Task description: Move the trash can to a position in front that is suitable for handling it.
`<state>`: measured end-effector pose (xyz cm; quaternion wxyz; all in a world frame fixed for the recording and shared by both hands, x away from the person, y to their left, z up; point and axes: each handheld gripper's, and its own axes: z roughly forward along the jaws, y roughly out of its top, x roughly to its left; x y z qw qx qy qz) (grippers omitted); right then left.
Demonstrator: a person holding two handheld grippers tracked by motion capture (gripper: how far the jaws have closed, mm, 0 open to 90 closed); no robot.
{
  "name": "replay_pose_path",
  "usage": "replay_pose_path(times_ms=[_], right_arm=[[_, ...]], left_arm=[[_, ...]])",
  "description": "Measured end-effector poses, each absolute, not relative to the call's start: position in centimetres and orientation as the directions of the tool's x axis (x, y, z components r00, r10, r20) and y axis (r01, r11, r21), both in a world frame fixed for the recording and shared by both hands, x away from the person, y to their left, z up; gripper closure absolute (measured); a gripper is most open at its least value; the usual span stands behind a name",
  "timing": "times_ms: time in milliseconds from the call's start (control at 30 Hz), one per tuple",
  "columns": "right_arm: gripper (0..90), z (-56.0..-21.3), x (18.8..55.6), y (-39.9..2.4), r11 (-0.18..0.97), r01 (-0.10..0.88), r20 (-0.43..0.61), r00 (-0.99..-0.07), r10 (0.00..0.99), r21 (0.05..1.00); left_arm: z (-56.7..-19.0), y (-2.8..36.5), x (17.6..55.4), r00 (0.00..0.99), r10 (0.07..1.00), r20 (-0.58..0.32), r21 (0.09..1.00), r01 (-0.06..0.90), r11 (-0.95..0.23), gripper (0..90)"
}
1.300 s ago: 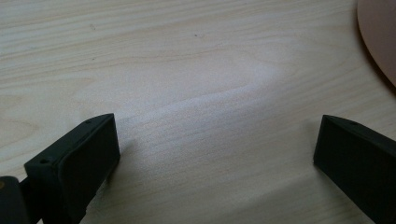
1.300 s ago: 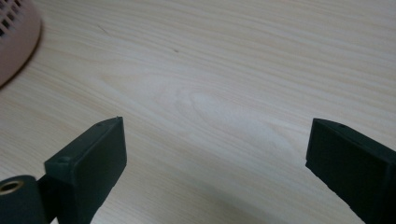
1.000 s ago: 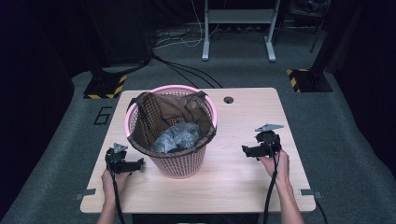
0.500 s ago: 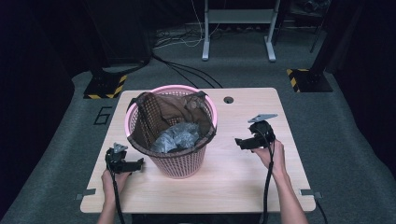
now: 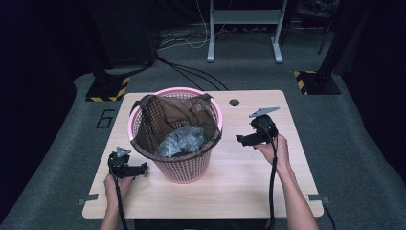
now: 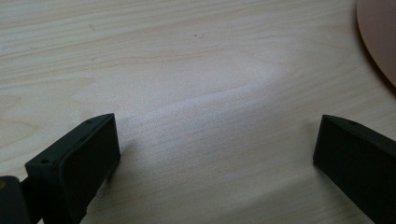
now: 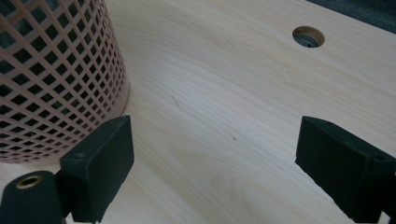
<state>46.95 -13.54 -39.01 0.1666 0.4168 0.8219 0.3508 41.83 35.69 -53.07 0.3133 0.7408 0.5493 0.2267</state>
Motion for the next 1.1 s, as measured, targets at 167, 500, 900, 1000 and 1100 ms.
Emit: replay_pose_path(times_ms=[167,500,900,1000,1100], right_arm=[[11.0,-38.3,47.3,-13.2,0.417,0.559,0.015,-0.610,0.792,0.717],[12.5,-36.0,48.3,-12.4,0.430,0.541,0.013,-0.633,0.774,0.722],[13.3,-32.1,49.3,-11.3,0.446,0.496,-0.007,-0.662,0.749,0.745],[13.9,-31.5,49.3,-11.1,0.449,0.485,-0.012,-0.669,0.743,0.751],[14.5,-30.2,49.6,-10.7,0.443,0.475,-0.005,-0.678,0.735,0.761]], left_arm=[[-53.1,35.7,41.8,0.294,0.956,-0.008,0.713,0.672,-0.201,0.3],[-53.1,35.7,41.8,0.294,0.956,-0.008,0.713,0.672,-0.200,0.3],[-53.1,35.7,41.8,0.294,0.956,-0.008,0.713,0.672,-0.201,0.3],[-53.1,35.7,41.8,0.294,0.956,-0.008,0.713,0.672,-0.200,0.3],[-53.1,35.7,41.8,0.294,0.956,-0.008,0.713,0.672,-0.201,0.3]])
